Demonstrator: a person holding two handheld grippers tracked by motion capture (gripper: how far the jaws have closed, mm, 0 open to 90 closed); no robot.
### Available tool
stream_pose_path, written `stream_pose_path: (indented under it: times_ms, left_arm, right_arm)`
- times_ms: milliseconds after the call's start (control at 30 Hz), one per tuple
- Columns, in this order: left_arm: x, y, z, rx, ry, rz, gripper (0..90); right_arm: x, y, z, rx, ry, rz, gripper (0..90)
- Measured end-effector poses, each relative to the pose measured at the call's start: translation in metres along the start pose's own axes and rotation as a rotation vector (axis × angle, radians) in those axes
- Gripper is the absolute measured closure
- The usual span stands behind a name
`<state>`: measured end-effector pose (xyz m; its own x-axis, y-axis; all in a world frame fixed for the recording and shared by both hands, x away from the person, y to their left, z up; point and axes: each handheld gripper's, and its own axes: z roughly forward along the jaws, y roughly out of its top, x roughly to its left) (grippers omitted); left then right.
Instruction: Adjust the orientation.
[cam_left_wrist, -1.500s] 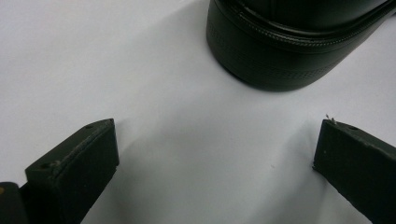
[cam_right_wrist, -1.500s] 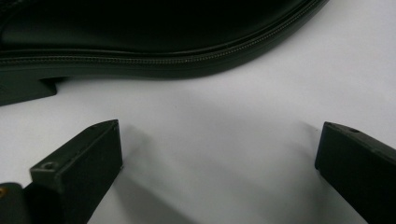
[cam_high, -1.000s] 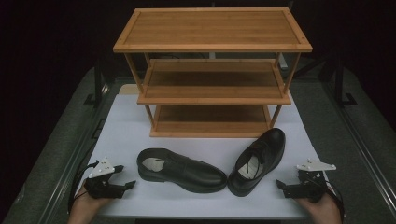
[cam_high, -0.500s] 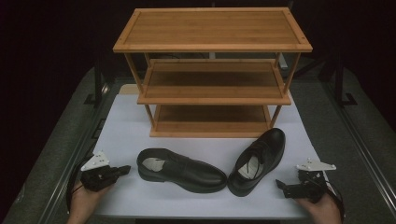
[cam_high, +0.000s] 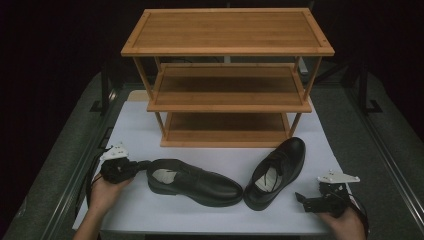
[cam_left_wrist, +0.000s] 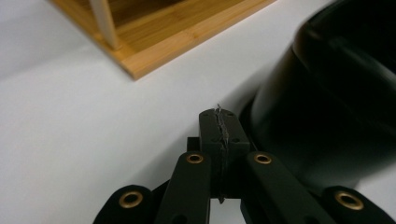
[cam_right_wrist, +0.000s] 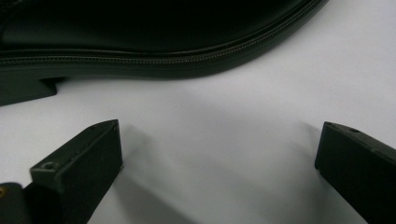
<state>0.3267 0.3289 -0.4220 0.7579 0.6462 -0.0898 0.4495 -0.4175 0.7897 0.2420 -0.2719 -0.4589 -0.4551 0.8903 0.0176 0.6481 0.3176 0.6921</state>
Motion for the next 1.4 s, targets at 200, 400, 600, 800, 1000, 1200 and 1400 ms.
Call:
stream_pose_path:
  times_ms: [200,400,600,800,1000,1200,1400]
  left_arm:
    - [-0.002,0.004,0.017,0.026,-0.025,0.019,90.0]
    - [0.001,0.0,0.018,0.028,-0.035,0.0,90.0]
    - [0.0,0.0,0.017,0.034,-0.042,0.002,90.0]
    - [-0.003,-0.002,0.014,0.037,-0.042,0.006,90.0]
    - [-0.006,-0.003,0.012,0.043,-0.041,0.016,90.0]
    - [-0.011,-0.007,0.006,0.051,-0.044,0.026,90.0]
    - [-0.018,-0.013,-0.002,0.054,-0.052,0.03,90.0]
  right_arm:
    - [0.0,0.0,0.0,-0.002,0.0,0.0,0.3]
    - [0.0,0.0,0.0,0.0,-0.001,-0.001,0.3]
    - [0.0,0.0,0.0,0.0,-0.001,0.0,0.3]
    - [0.0,0.0,0.0,0.001,0.0,0.0,0.3]
    - [0.0,0.0,0.0,0.0,0.0,0.0,0.3]
    - [0.0,0.0,0.0,0.001,0.0,0.002,0.3]
    - [0.0,0.0,0.0,0.001,0.0,0.001,0.3]
